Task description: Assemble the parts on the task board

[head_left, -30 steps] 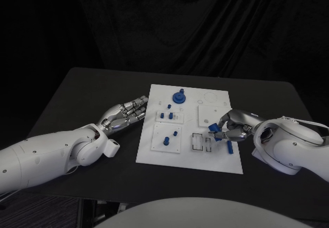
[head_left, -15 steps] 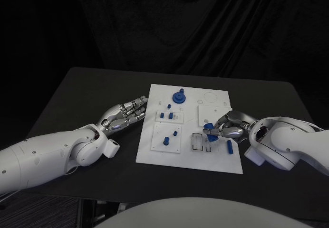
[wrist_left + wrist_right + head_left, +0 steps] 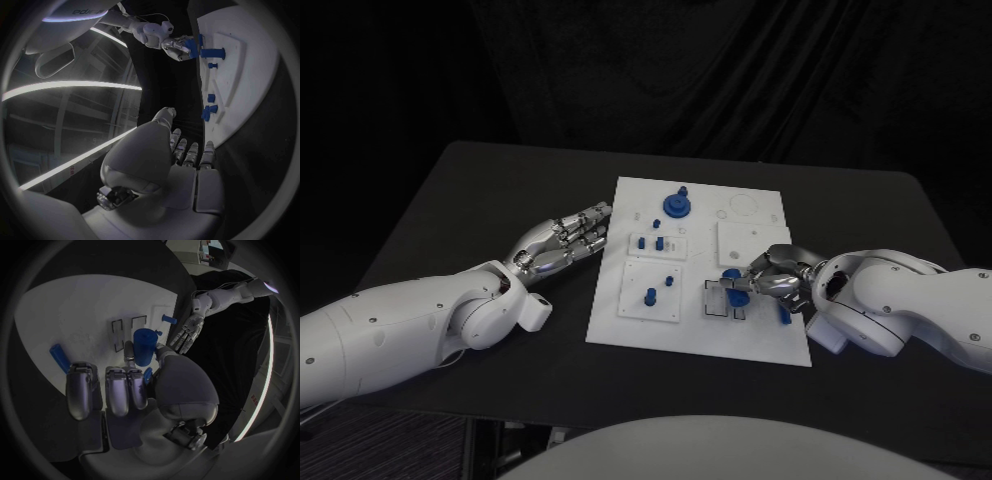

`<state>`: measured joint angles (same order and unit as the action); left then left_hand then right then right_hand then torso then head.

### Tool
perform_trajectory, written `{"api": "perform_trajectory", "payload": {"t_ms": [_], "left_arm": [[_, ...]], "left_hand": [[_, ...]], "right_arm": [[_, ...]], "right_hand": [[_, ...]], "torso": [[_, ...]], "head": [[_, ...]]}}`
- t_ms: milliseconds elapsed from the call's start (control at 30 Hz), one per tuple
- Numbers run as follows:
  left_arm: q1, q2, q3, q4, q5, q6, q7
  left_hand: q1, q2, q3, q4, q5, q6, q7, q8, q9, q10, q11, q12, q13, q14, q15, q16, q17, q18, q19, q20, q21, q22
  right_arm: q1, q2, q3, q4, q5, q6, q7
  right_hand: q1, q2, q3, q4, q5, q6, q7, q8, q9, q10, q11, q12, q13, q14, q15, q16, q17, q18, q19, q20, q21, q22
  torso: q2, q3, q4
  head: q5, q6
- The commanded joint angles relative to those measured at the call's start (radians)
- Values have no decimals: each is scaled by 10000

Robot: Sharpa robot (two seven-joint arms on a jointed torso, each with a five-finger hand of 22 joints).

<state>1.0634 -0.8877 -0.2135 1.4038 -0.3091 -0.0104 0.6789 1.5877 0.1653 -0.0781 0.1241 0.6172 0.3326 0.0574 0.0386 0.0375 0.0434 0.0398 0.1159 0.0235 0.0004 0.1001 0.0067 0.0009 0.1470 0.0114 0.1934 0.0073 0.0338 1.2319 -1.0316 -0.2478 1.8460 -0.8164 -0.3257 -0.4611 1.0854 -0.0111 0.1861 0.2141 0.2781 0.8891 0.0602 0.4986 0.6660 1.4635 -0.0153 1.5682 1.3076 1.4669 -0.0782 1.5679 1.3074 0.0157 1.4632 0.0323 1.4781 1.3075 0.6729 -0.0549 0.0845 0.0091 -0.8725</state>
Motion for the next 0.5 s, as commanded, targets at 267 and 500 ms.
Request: {"api": "perform_trajectory", "payload": {"t_ms": [267,500], "left_arm": [[-19,54,9,-6,34,111,842],[-20,67,9,-19,34,115,848]], "left_hand": [[16,102,66,-2,-60,-9,76,19,12,-8,77,58,3,-4,45,-67,-9,159,-14,54,18,9],[26,100,80,-17,-65,-6,86,20,12,-12,79,51,0,-4,54,-67,-9,168,-14,65,18,8]], "right_arm": [[-81,114,4,-99,191,634,-269],[-93,235,4,-195,161,872,-270]], "right_hand": [[-147,101,-147,212,26,-162,46,30,6,1073,99,26,2632,1004,102,-41,2479,139,487,97,-127,2235],[-270,105,-302,370,34,-396,120,-37,-10,1073,163,26,2632,973,158,-101,2348,219,320,146,-429,2125]], "torso": [[-9,10,0],[-14,1,-4]], "head": [[2,-1],[12,-1]]}}
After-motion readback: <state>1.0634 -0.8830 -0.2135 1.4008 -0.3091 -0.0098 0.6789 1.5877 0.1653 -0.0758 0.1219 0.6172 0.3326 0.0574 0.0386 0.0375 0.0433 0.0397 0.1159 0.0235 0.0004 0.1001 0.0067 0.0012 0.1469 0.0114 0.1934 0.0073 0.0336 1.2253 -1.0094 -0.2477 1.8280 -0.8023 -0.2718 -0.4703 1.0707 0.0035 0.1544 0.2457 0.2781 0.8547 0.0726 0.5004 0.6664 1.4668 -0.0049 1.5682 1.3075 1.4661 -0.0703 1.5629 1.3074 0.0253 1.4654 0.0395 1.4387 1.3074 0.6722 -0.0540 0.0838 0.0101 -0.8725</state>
